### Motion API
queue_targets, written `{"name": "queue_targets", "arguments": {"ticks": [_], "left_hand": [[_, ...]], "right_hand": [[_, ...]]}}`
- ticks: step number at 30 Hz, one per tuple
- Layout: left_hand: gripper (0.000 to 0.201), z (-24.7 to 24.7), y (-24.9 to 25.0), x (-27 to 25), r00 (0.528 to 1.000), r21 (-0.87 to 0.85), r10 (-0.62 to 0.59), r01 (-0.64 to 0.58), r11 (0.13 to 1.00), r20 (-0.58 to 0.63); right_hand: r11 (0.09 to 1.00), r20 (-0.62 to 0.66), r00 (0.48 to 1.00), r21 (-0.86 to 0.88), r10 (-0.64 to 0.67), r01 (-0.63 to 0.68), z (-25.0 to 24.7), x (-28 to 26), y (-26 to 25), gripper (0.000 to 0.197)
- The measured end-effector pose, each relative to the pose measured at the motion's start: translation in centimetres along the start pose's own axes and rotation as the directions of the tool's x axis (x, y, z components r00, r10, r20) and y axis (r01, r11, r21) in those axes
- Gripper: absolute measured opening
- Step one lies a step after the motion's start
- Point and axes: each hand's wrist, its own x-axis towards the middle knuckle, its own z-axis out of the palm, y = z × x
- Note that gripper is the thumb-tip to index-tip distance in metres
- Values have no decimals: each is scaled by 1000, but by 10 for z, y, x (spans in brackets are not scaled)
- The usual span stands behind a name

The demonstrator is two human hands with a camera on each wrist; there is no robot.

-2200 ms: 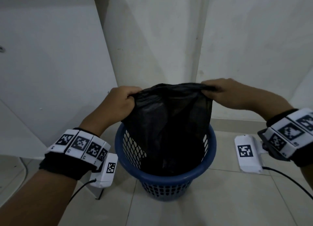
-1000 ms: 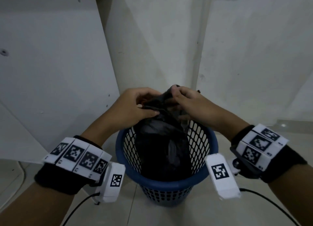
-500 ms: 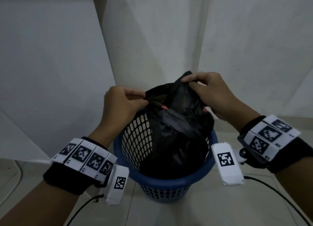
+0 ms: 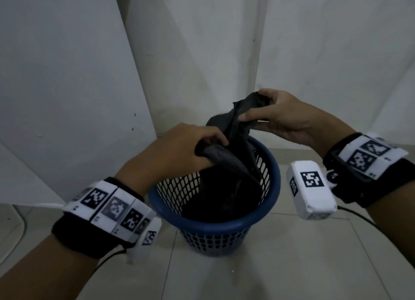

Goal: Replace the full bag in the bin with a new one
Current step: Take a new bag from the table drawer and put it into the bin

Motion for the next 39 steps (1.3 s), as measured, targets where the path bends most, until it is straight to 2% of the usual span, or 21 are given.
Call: {"name": "queue_targets", "arguments": {"ticks": [3, 6, 7, 11, 13, 15, 16, 17, 18, 20, 21, 23, 25, 26, 28, 29, 31, 32, 34, 36, 39], "left_hand": [[25, -17, -8, -8, 993, -96, -47, 37, 995, -107], [11, -29, -12, -18, 994, -113, -74, 64, 992, -84], [20, -32, -14, -20, 991, -96, -98, 90, 991, -86], [54, -48, -23, -23, 952, -35, -208, 206, 978, -225], [48, -57, -23, -21, 935, -35, -218, 217, 975, -280], [33, -62, -19, -17, 935, -66, -234, 225, 972, -265], [26, -62, -16, -14, 936, -103, -249, 229, 968, -251], [22, -61, -12, -12, 934, -158, -264, 231, 960, -239], [25, -60, -8, -10, 931, -212, -273, 224, 951, -240], [35, -58, -2, -8, 923, -291, -276, 196, 936, -268], [39, -57, 0, -6, 918, -316, -280, 187, 930, -280], [43, -56, 4, -4, 905, -371, -302, 181, 911, -300], [39, -56, 5, -2, 896, -424, -314, 164, 891, -314], [31, -55, 4, -3, 897, -419, -301, 149, 896, -324], [21, -55, 3, -7, 916, -277, -263, 179, 944, -302], [32, -56, 1, -10, 933, -152, -243, 208, 966, -266], [54, -57, -5, -17, 958, 109, -192, 218, 970, -213], [54, -58, -9, -19, 965, 195, -158, 200, 960, -211], [40, -61, -15, -23, 965, 233, -104, 162, 959, -241], [33, -62, -10, -28, 969, 171, -93, 134, 976, -230], [19, -55, 3, -41, 985, -4, -71, 72, 997, -158]], "right_hand": [[954, -4, 1000, -299, -4, 2, -21, -5, 0, 78], [856, -76, 997, -516, -15, -26, -38, -7, 3, 48], [807, -131, 990, -589, -59, -30, -43, -7, 3, 42], [456, -190, 923, -890, -335, -18, -63, -3, 1, 26], [276, -105, 881, -961, -462, 30, -64, -6, 0, 20], [123, 155, 788, -952, -596, 281, -53, -15, 0, 15], [110, 288, 753, -896, -592, 430, -43, -24, 1, 12], [142, 382, 750, -837, -540, 528, -33, -34, 4, 16], [190, 441, 783, -806, -438, 560, -25, -41, 10, 27], [237, 498, 850, -817, -171, 526, -15, -50, 30, 51], [228, 511, 856, -827, -79, 515, -15, -50, 42, 57], [180, 526, 850, -835, -20, 520, -13, -47, 62, 55], [34, 503, 864, -863, -23, 504, -10, -39, 72, 51], [-83, 469, 883, -881, -28, 465, -7, -36, 73, 48], [-232, 445, 891, -880, -96, 414, -4, -32, 70, 33], [-218, 460, 873, -879, -162, 423, -5, -31, 68, 27], [-100, 491, 817, -869, -302, 485, -14, -31, 61, 19], [-38, 493, 795, -857, -353, 515, -23, -32, 58, 16], [-16, 502, 756, -837, -420, 547, -39, -36, 53, 14], [-120, 578, 694, -799, -429, 590, -51, -45, 48, 20], [-350, 769, 554, -639, -320, 685, -66, -61, 48, 42]]}}
